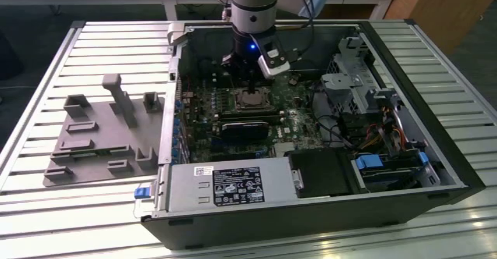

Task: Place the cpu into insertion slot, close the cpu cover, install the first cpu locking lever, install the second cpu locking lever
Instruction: 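Close the cpu cover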

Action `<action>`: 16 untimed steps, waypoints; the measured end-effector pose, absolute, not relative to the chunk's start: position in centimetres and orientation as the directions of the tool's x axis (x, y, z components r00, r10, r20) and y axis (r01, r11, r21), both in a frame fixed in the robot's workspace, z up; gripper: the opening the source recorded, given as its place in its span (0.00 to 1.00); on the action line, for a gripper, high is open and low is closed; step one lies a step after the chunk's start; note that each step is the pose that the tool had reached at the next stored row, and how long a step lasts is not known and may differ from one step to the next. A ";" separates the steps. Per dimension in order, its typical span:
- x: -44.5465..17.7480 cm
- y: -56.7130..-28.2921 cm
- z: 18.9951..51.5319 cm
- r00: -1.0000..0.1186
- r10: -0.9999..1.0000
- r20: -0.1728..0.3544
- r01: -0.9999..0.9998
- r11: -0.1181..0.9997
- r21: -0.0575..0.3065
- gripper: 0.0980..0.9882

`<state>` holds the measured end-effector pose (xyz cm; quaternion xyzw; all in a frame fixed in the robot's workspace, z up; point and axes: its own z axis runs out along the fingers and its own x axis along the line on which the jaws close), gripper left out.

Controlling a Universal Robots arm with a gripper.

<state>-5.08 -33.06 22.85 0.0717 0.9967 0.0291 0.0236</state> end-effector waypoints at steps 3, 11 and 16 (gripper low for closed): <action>-4.6 -33.1 22.9 -0.989 0.144 -0.043 0.141 0.988 0.061 0.00; -4.4 -33.1 23.0 -0.989 0.144 -0.043 0.142 0.988 0.061 0.00; -4.4 -33.1 23.7 -0.989 0.144 -0.043 0.141 0.988 0.062 0.00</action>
